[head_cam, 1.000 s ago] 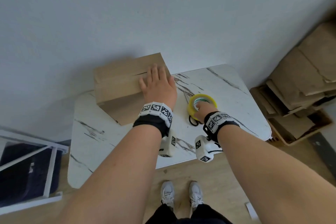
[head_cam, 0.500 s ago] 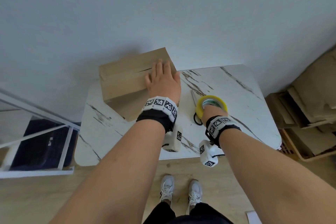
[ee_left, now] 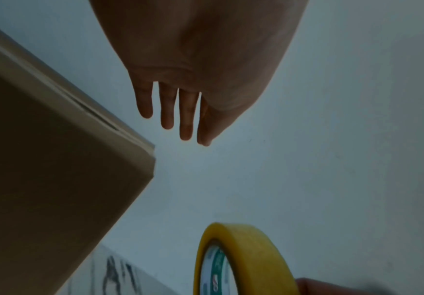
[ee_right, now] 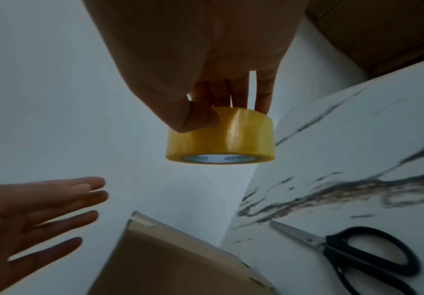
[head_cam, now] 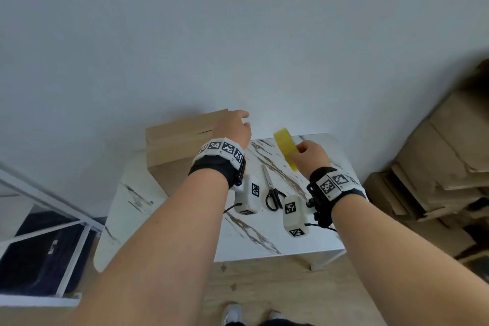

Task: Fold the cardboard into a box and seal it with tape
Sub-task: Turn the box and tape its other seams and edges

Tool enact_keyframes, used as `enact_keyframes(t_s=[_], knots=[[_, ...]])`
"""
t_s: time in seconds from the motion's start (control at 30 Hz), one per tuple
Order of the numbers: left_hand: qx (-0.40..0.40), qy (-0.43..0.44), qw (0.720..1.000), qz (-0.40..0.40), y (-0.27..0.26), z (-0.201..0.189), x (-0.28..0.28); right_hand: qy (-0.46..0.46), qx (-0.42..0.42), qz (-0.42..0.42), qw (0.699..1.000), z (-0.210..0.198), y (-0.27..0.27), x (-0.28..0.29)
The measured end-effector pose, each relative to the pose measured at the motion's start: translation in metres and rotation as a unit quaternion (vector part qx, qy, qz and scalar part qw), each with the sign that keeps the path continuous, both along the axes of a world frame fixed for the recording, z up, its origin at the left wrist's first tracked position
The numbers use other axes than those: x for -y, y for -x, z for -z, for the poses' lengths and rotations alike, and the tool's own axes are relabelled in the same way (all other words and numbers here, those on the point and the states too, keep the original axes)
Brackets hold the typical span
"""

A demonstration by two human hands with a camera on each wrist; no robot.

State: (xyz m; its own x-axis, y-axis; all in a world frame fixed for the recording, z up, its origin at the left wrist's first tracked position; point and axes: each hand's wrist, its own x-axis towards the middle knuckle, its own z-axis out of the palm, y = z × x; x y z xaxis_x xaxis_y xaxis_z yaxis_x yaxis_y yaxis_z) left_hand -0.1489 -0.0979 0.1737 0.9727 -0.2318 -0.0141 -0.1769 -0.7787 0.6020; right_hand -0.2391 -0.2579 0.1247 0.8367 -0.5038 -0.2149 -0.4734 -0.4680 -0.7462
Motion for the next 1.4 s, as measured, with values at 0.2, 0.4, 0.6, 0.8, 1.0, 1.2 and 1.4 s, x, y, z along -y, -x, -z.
enact_keyframes(t_s=[0.2,0.4,0.6,0.8,1.0,1.2,1.4], knots=[[-0.02,0.042,0.998,0.053,0.006,-0.026,0.015,-0.012,0.1,-0.02,0.995,-0.035,0.01,0.002],[-0.017,0.042,0.997,0.058,0.011,-0.036,0.022,-0.045,0.133,-0.029,0.99,-0.053,0.013,-0.002],[-0.007,0.068,0.997,0.026,0.011,-0.037,0.023,-0.067,0.126,-0.028,0.989,-0.06,0.014,-0.006],[0.016,0.003,0.999,0.033,0.021,-0.038,0.029,-0.051,0.103,-0.023,0.993,-0.052,0.014,-0.012],[0.003,-0.035,0.999,0.02,0.024,-0.03,0.03,-0.021,0.074,-0.033,0.996,-0.043,0.01,-0.009],[0.032,-0.079,0.996,0.021,0.026,-0.023,0.032,0.01,0.039,-0.044,0.998,-0.037,0.013,-0.005],[0.041,-0.089,0.994,0.046,0.029,-0.019,0.041,0.016,-0.003,-0.032,0.999,-0.032,0.017,0.006]])
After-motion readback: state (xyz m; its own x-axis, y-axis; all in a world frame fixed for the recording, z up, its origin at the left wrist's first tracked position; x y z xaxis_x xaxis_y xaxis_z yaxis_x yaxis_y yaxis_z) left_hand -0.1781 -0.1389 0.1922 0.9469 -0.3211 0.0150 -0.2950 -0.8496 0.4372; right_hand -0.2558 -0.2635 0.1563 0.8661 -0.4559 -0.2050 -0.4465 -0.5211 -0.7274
